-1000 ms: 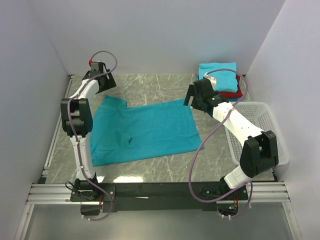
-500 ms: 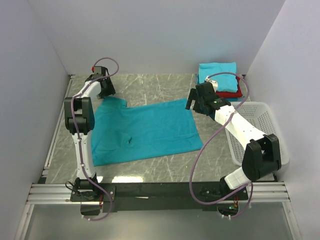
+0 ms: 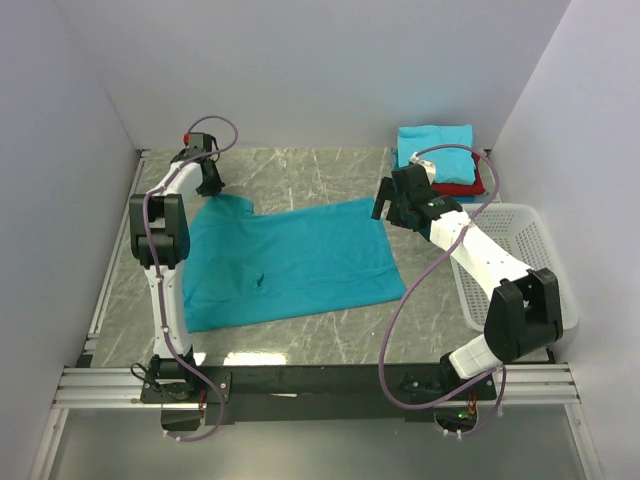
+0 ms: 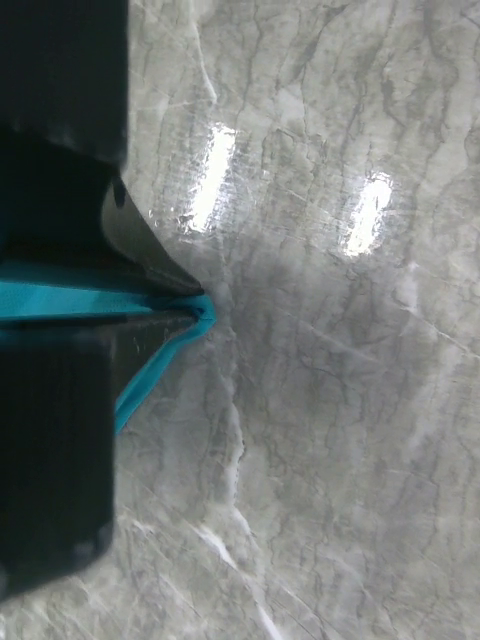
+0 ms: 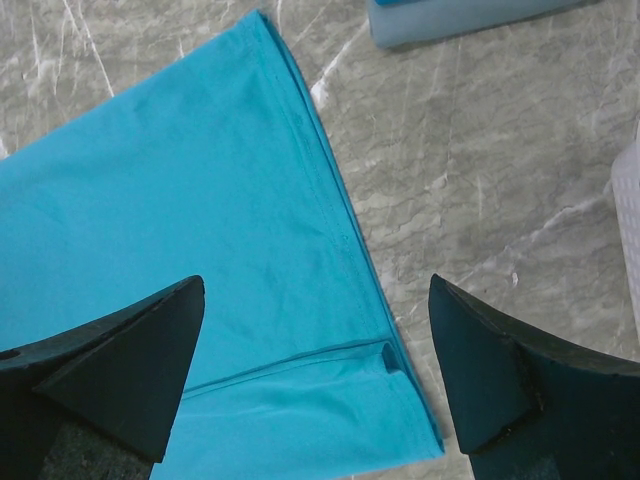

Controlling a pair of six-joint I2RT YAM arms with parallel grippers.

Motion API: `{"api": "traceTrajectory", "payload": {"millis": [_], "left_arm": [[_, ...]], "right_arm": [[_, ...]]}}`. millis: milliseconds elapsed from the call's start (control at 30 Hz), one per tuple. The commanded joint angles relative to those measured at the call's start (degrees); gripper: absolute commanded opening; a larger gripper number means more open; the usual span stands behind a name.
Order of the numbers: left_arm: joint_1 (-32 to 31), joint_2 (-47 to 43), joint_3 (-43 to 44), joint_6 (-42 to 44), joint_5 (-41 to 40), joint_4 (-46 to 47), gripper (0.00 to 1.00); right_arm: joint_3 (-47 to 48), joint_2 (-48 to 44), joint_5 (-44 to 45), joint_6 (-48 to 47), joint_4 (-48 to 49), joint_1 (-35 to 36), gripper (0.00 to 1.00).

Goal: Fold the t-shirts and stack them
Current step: Fold the tshirt

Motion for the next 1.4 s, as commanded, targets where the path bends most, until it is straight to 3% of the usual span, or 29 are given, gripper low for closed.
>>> {"api": "traceTrajectory", "payload": {"millis": [0, 67, 100, 333, 533, 667, 767, 1000, 1367], "left_arm": [[0.03, 1.53, 2.41, 1.43, -1.62, -3.19, 0.15], [0.03, 1.88, 3.11, 1.52, -1.09, -3.63, 0.09], [0.03, 1.80, 3.29, 1.78, -0.66, -3.64, 0.01], [0.03, -0.83, 0.84, 0.73, 0.75, -1.10, 0.01], [0.03, -5.75, -6.19, -1.29, 1.90, 3.65, 0.00], [0.03, -6.38, -7.43, -1.29, 0.32, 4.89, 0.00], [0.03, -5.94, -7.08, -1.03, 0.31, 4.54, 0.01], [0.03, -6.11, -7.70, -2.26, -1.62, 4.36, 0.00], [0.03, -6.20, -8.31, -2.61, -3.02, 4.18, 0.00]], "right_arm": [[0.23, -2.22, -0.37, -0.85, 1.84, -0.52, 0.98], [0.41, -1.69, -0.46, -1.73, 2.28, -0.61, 0.97], [1.11, -1.43, -0.46, -1.99, 2.54, -0.61, 0.95], [10.77, 9.19, 0.50, -3.14, 0.79, 0.62, 0.94], [28.33, 25.80, 4.63, -0.86, -5.44, 1.42, 0.94], [43.79, 37.05, 4.99, -2.17, -10.28, 1.33, 0.94], [49.96, 43.47, 5.61, -3.83, -11.78, 1.07, 0.94], [56.48, 52.44, 1.22, -5.95, -12.66, -0.69, 0.91], [60.62, 58.08, 3.32, -4.72, -13.98, -1.31, 0.83]]}}
